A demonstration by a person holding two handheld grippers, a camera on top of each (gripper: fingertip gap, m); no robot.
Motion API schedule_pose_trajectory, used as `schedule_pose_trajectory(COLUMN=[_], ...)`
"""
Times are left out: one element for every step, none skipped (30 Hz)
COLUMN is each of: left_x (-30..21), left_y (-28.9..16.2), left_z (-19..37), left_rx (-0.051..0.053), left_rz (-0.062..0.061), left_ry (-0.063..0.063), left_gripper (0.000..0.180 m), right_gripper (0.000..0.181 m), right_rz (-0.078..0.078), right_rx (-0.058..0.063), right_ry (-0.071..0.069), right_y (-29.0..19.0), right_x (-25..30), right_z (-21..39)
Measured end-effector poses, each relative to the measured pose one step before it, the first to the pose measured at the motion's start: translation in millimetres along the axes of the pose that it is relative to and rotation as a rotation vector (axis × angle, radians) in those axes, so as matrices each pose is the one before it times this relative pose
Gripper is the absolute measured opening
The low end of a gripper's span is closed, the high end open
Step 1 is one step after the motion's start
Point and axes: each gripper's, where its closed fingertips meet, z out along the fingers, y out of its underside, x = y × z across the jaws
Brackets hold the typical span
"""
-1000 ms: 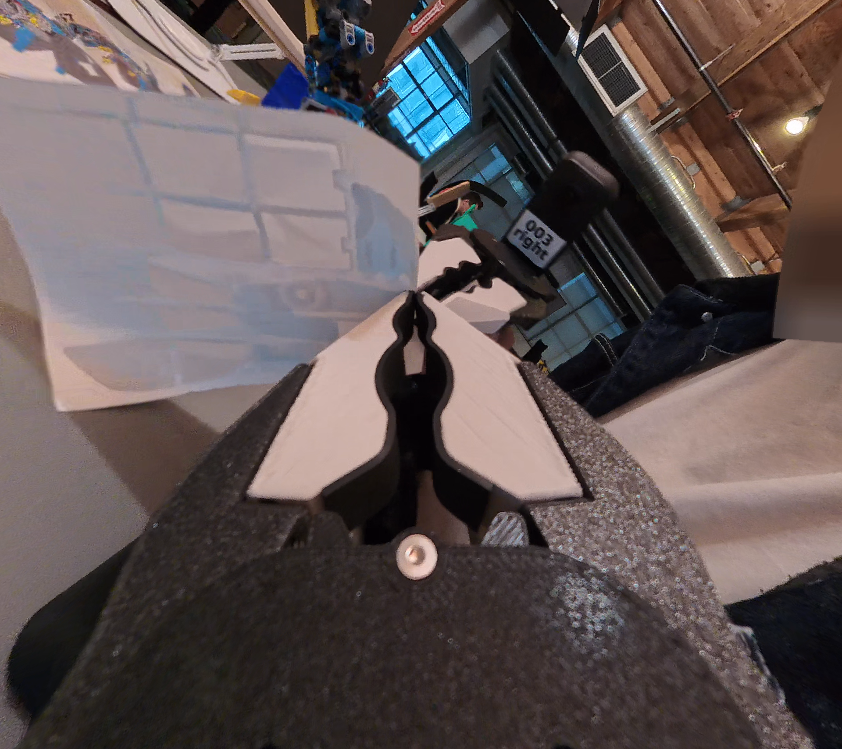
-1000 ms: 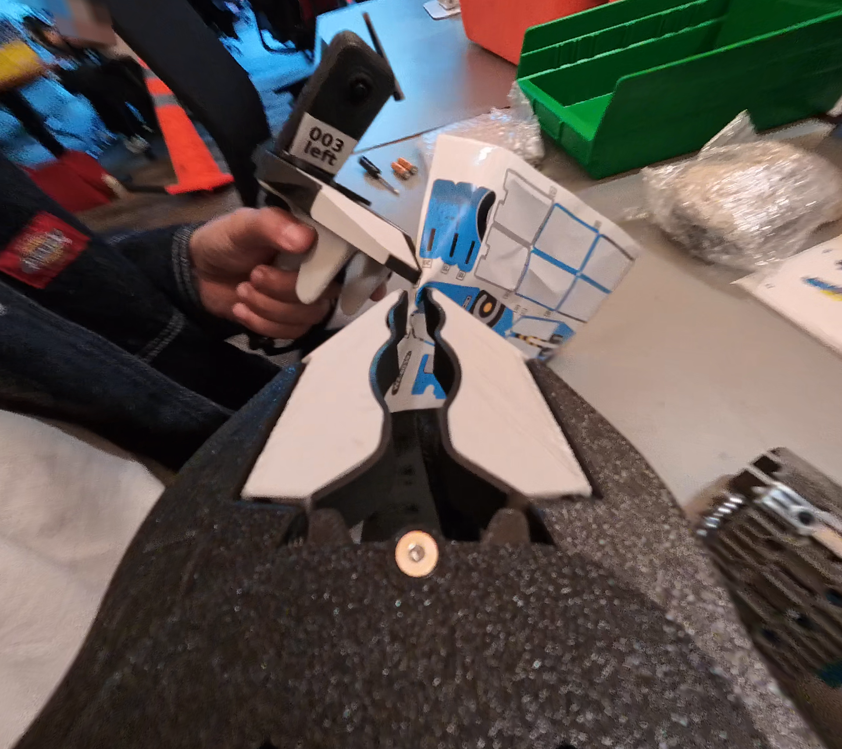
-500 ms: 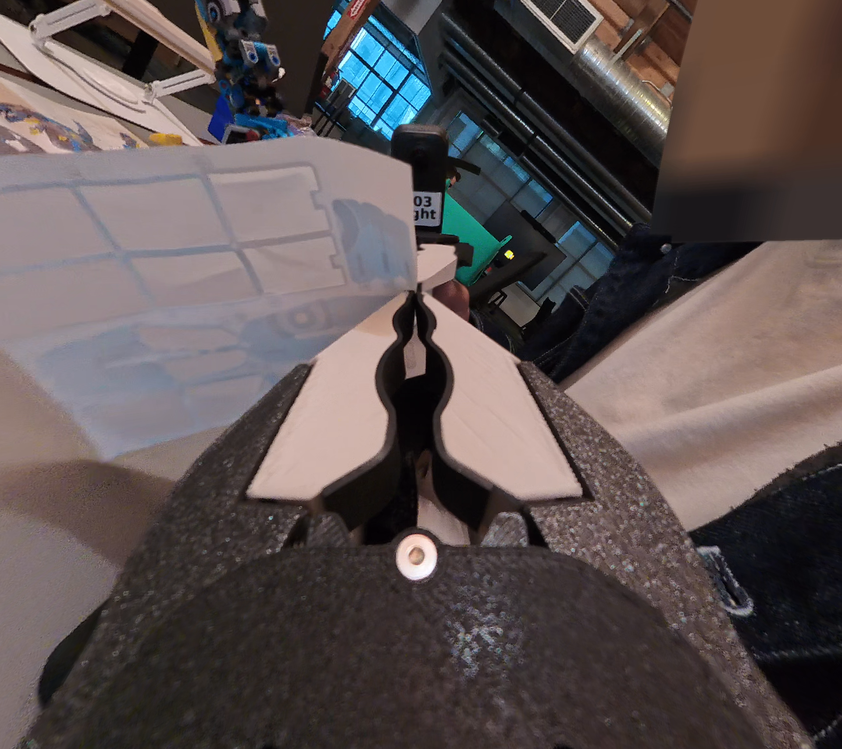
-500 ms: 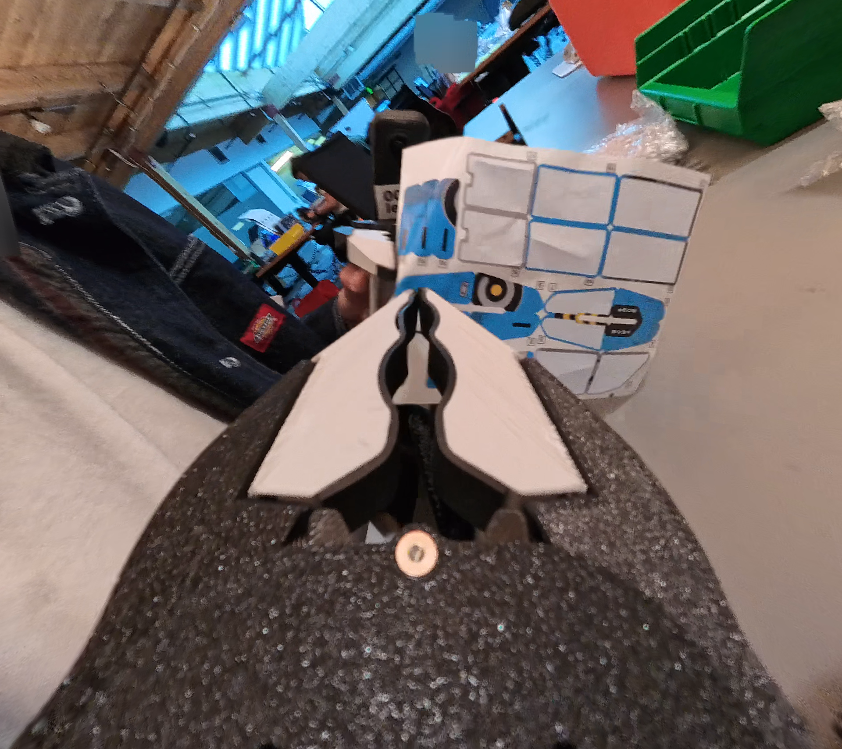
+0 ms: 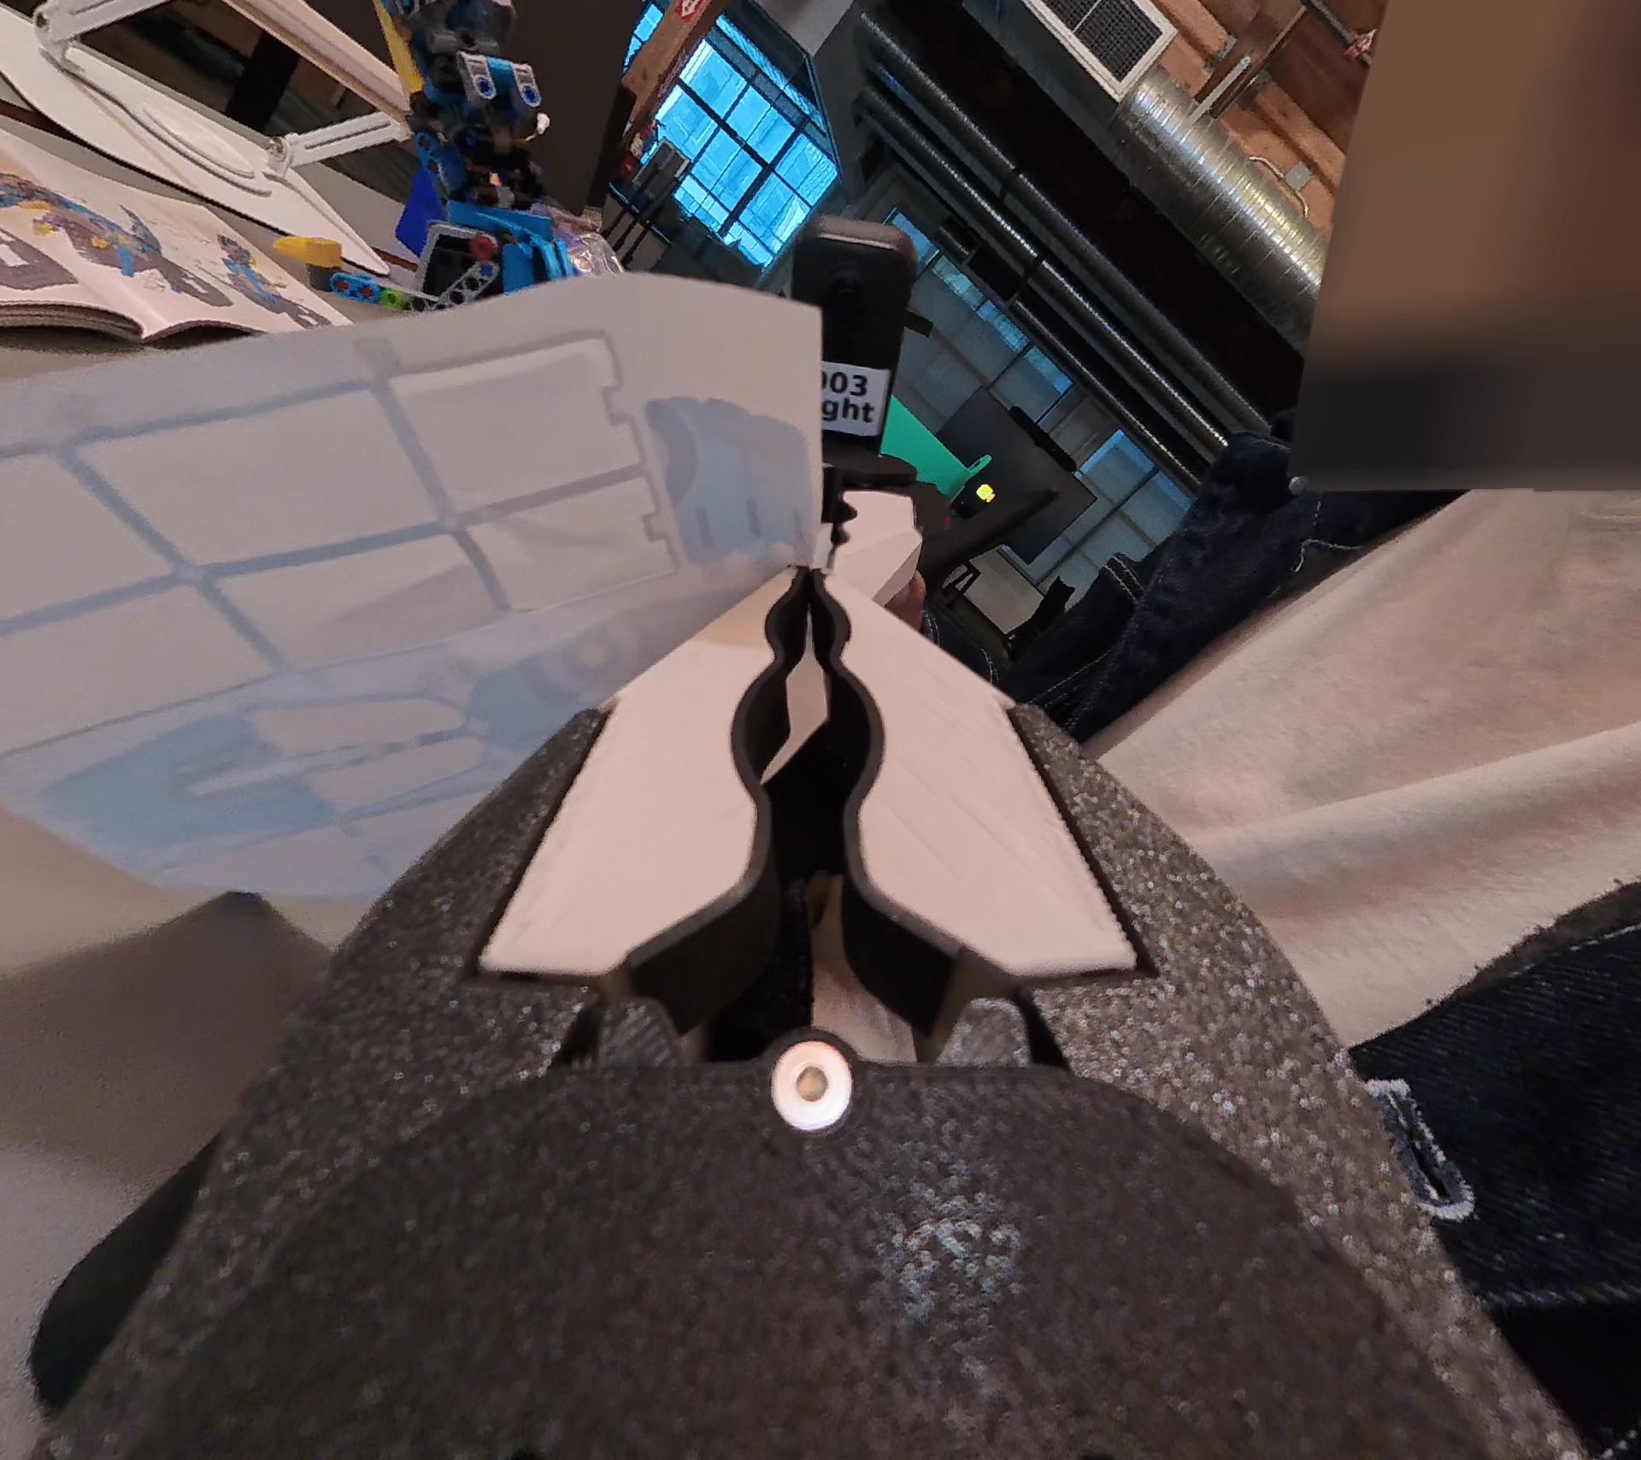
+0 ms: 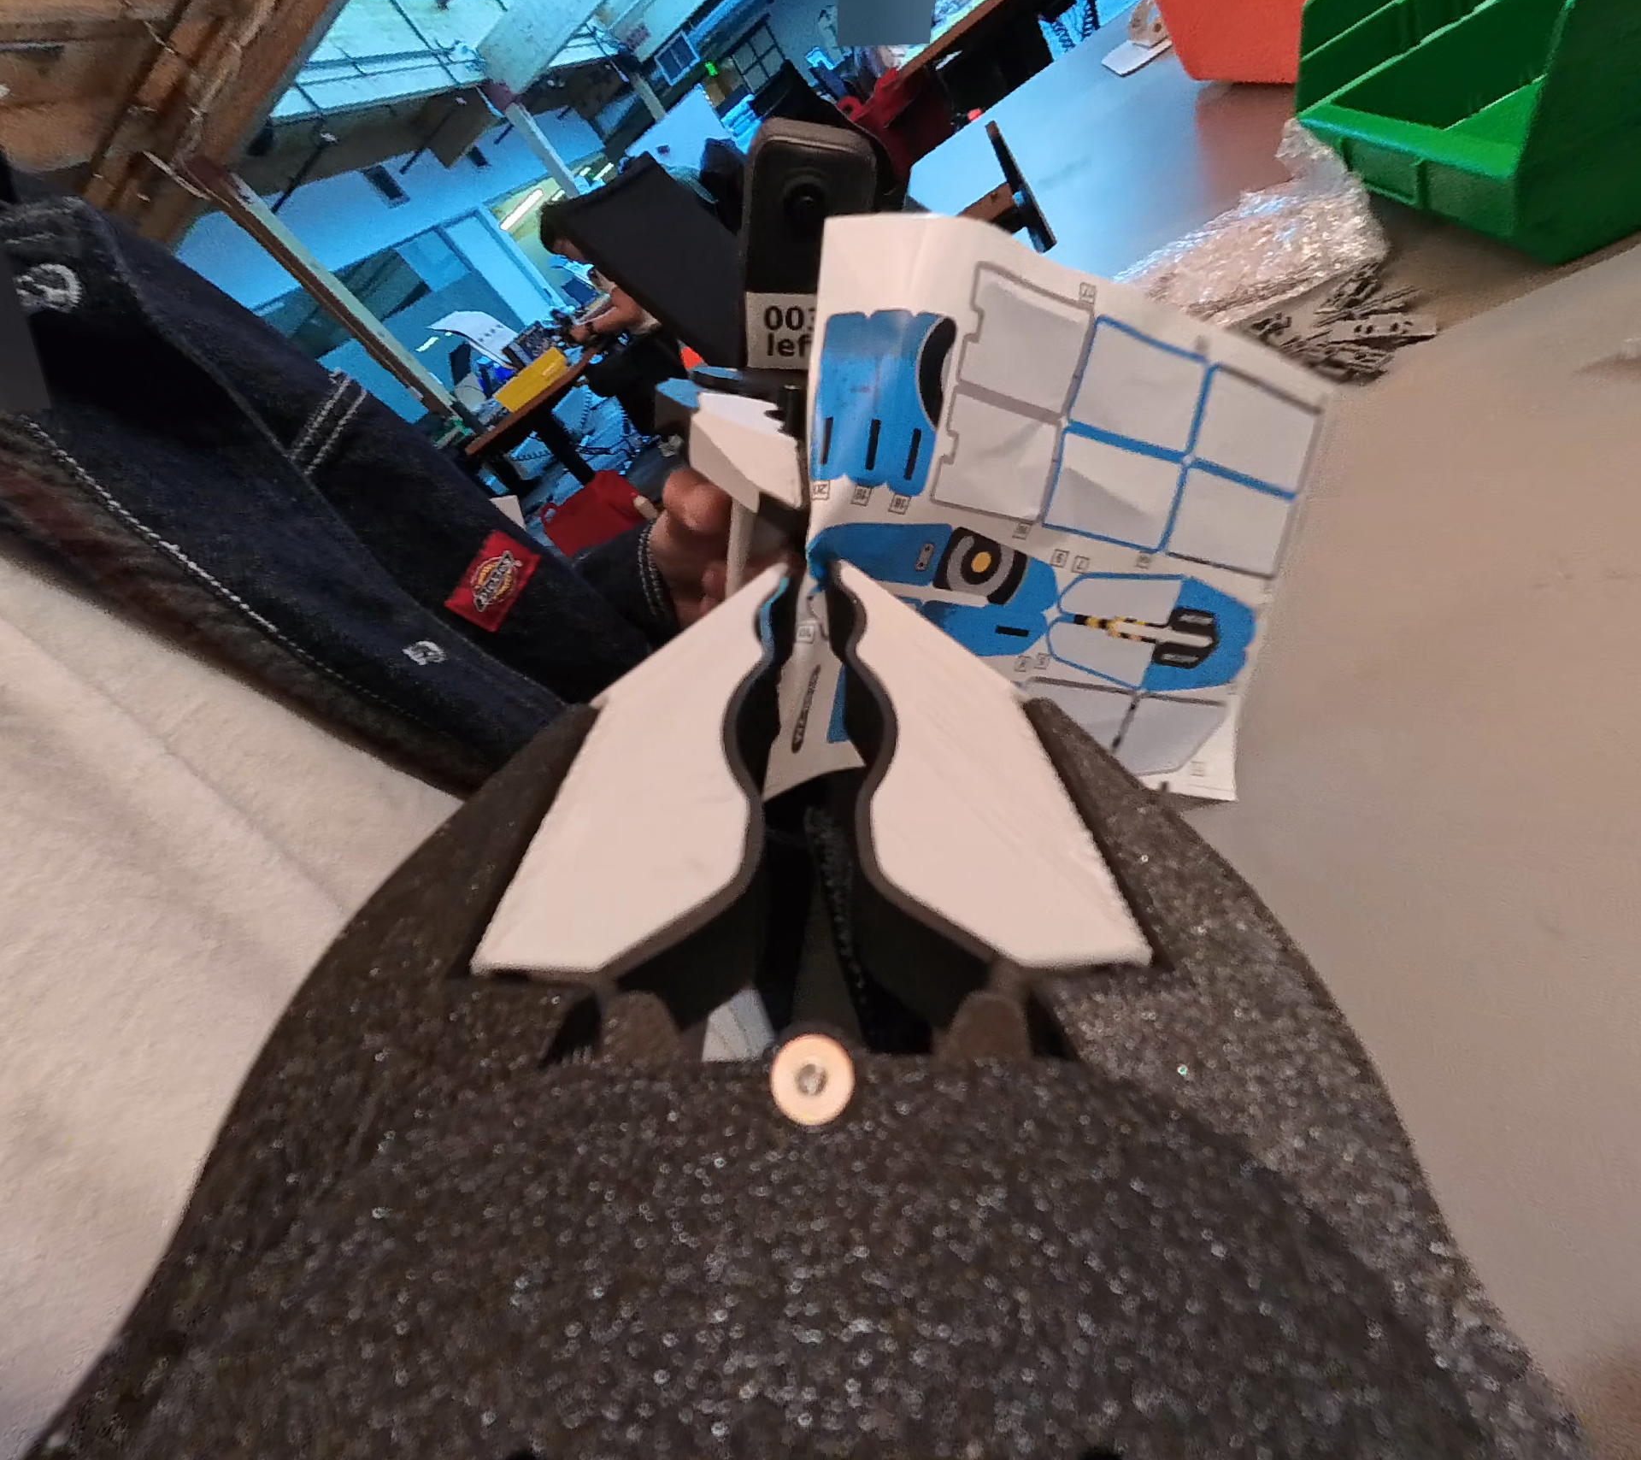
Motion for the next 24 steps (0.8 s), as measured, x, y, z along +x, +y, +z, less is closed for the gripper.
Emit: schedule_pose_trajectory(left_x=[-1.84, -1.69, -0.74, -0.31, -1.11, -1.45, -1.03, -1.1, -1.79, -1.85, -1.24, -0.56, -0.03, 0.43, 1.63, 2.18, 1.55, 1.31, 1.66, 1.72, 1.93, 1.93, 2.07, 1.97], left_y=[-0.34, -0.29, -0.17, 0.45, 0.47, 0.57, 0.45, 0.22, 0.45, 0.8, 0.82, 0.86, -0.11, -0.61, -0.25, 0.22, 0.7, 1.47, 1.39, 0.88, 0.52, 0.46, 0.61, 0.61], left_z=[0.16, 0.24, 0.18, 0.31, 0.33, 0.21, 0.28, 0.28, 0.4, 0.24, 0.07, -0.06, -0.32, -0.5, -0.46, -0.13, -0.02, 0.34, 0.18, 0.11, -0.17, -0.32, -0.17, -0.2], left_rx=[0.0043, 0.0048, 0.0038, 0.0003, -0.0021, -0.0029, -0.0025, -0.002, -0.0041, -0.0053, -0.0059, -0.0052, -0.0008, 0.002, -0.0005, -0.0024, -0.005, -0.0088, -0.0079, -0.0043, -0.0016, -0.0017, -0.0033, -0.004], left_rz=[-0.0144, -0.0145, -0.0092, -0.0041, -0.0004, 0.0045, 0.0086, 0.0074, 0.0062, 0.0112, 0.0165, 0.015, 0.0102, 0.0055, 0.0042, 0.0069, 0.0107, 0.0119, 0.0107, 0.0074, 0.0065, 0.0089, 0.0113, 0.0123], left_ry=[-0.0066, -0.0067, -0.0023, -0.0022, -0.0077, -0.0106, -0.0092, -0.0093, -0.0131, -0.0146, -0.0116, -0.008, -0.0044, 0.0004, 0.0085, 0.0102, 0.0045, 0.0017, 0.0039, 0.0058, 0.0084, 0.0078, 0.0072, 0.0065], left_gripper=[0.0, 0.0, 0.0, 0.002, 0.006, 0.008, 0.008, 0.006, 0.003, 0.0, 0.0, 0.0, 0.0, 0.0, 0.0, 0.0, 0.0, 0.0, 0.0, 0.0, 0.0, 0.0, 0.0, 0.0], right_gripper=[0.003, 0.002, 0.002, 0.002, 0.002, 0.002, 0.002, 0.002, 0.002, 0.002, 0.003, 0.004, 0.007, 0.01, 0.01, 0.009, 0.007, 0.005, 0.004, 0.003, 0.003, 0.002, 0.002, 0.001], right_rz=[-0.0127, -0.0141, -0.0144, -0.0128, -0.0136, -0.0153, -0.0141, -0.0138, -0.0137, -0.0179, -0.0185, -0.009, 0.0114, 0.028, 0.0373, 0.0366, 0.0319, 0.0259, 0.0227, 0.0199, 0.0161, 0.0182, 0.0208, 0.0199], right_rx=[-0.0001, -0.0035, -0.0034, -0.0056, -0.0084, -0.009, -0.0062, -0.0037, -0.0057, -0.0093, -0.0118, -0.0084, 0.0007, 0.0107, 0.0173, 0.0192, 0.0147, 0.0097, 0.0005, 0.0021, 0.0065, 0.006, 0.0032, 0.0028], right_ry=[0.0177, 0.0209, 0.02, 0.0204, 0.0237, 0.0219, 0.0126, 0.0063, 0.0086, 0.0107, 0.0126, 0.0035, -0.0146, -0.0279, -0.0355, -0.0423, -0.0287, -0.0195, -0.0202, -0.0209, -0.019, -0.0205, -0.0218, -0.0209], right_y=[-0.05, 0.12, -0.02, 0.28, 0.9, 1.09, 0.79, 0.31, 0.22, 0.68, 1.14, 1.01, -0.03, -1.01, -1.44, -1.54, -0.78, -0.15, 1.2, 0.76, 0.0, -0.03, 0.5, 0.55], right_x=[1.79, 2.14, 1.98, 2.21, 2.79, 2.38, 0.66, -0.43, -0.06, 0.13, 0.42, -0.41, -1.75, -2.25, -2.44, -3.07, -1.21, -0.39, -0.73, -1.3, -1.44, -1.75, -1.57, -1.41], right_z=[0.03, 0.24, 0.3, 0.4, 0.4, 0.36, 0.26, 0.29, -0.03, -0.01, 0.11, 0.04, -0.33, -0.77, -1.16, -1.3, -1.18, -0.83, -0.27, -0.17, -0.35, -0.15, 0.04, 0.07])
